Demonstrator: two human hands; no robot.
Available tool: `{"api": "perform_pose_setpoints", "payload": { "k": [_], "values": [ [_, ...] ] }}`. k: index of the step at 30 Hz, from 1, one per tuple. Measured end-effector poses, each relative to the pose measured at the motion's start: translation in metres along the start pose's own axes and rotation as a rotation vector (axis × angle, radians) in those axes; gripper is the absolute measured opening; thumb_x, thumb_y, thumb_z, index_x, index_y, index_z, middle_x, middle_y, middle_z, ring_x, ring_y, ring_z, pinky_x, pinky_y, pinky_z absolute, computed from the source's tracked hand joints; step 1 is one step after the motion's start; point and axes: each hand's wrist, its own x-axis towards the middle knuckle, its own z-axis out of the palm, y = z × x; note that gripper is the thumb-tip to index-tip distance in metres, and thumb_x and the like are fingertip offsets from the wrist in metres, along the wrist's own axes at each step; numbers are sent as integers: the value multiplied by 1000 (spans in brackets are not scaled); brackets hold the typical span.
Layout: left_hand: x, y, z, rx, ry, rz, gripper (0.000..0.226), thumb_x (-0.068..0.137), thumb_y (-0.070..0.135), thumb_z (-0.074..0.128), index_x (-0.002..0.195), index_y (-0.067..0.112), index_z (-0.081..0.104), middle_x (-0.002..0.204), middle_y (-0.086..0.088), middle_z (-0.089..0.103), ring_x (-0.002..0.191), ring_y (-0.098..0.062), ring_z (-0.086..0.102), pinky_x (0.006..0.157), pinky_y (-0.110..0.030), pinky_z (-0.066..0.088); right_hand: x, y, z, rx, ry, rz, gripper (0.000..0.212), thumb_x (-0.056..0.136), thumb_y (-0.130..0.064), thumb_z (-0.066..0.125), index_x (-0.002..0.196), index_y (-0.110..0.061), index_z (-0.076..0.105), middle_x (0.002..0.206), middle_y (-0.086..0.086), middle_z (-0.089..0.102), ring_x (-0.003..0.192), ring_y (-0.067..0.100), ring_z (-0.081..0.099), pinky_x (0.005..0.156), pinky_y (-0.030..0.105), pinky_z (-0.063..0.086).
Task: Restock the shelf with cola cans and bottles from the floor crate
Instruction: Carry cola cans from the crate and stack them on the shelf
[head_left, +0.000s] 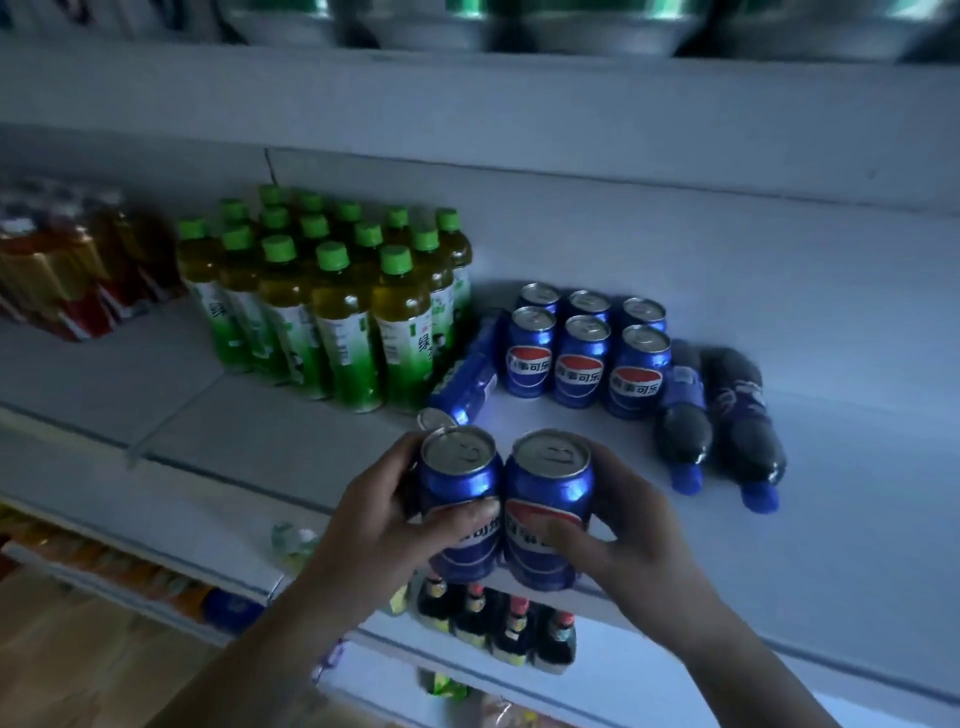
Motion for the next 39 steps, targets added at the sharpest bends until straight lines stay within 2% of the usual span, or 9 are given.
{"api": "perform_pose_setpoints", "payload": {
  "k": [4,8,14,16,18,21,26,32,39],
  "values": [
    [42,-12,-12,131,-169,55,53,71,33,92,119,32,68,119,6,73,114,-13,67,99,-37,52,13,7,-8,-243,61,-7,58,77,-24,89,126,-34,60,119,-21,71,116,4,65,101,30,52],
    [65,-16,-18,279,-263,94,63,68,33,92,123,38,62,118,23,70,116,4,63,102,-23,49,22,20,-9,-294,97,4,68,76,-22,89,134,-35,55,123,-22,69,120,4,63,105,35,51],
    [82,-21,-25,311,-401,145,61,74,32,89,127,37,60,118,20,72,114,2,64,101,-25,51,25,33,-5,-280,90,26,82,80,-25,84,150,-29,42,129,-27,65,124,-2,60,107,27,49],
    [87,-24,-27,354,-463,160,71,77,41,86,138,38,51,126,23,67,121,5,58,105,-25,48,24,32,-4,-334,79,35,91,82,-33,81,157,-28,30,138,-29,59,129,-6,55,109,25,47],
    [90,-29,-33,503,-505,183,87,79,59,77,152,44,32,145,33,46,135,9,42,113,-22,39,20,31,-3,-476,105,2,98,83,-42,78,161,-34,18,149,-31,45,135,-11,44,111,16,40],
    [86,-35,-41,731,-434,472,90,87,62,65,160,34,19,163,22,24,149,2,25,119,-22,28,10,24,8,-671,248,-71,99,82,-42,79,160,-34,20,155,-22,34,138,-8,38,107,6,32],
    [73,-38,-32,878,-321,876,67,93,44,64,149,12,47,152,0,45,140,-16,44,117,-31,34,-5,38,29,-1079,359,-267,84,80,-42,76,150,-16,38,156,6,42,134,23,49,110,31,39],
    [93,-53,-24,902,-304,953,73,84,31,78,149,10,49,151,0,50,142,-16,44,119,-38,35,11,57,23,-1062,390,-243,84,82,-42,74,151,-17,34,159,4,38,135,22,50,111,32,43],
    [140,-57,-15,940,-262,932,74,81,25,83,146,9,52,146,-3,54,138,-19,48,118,-46,37,58,71,3,-997,376,-259,84,84,-37,80,154,-15,38,161,1,35,148,18,38,117,40,41]
  ]
}}
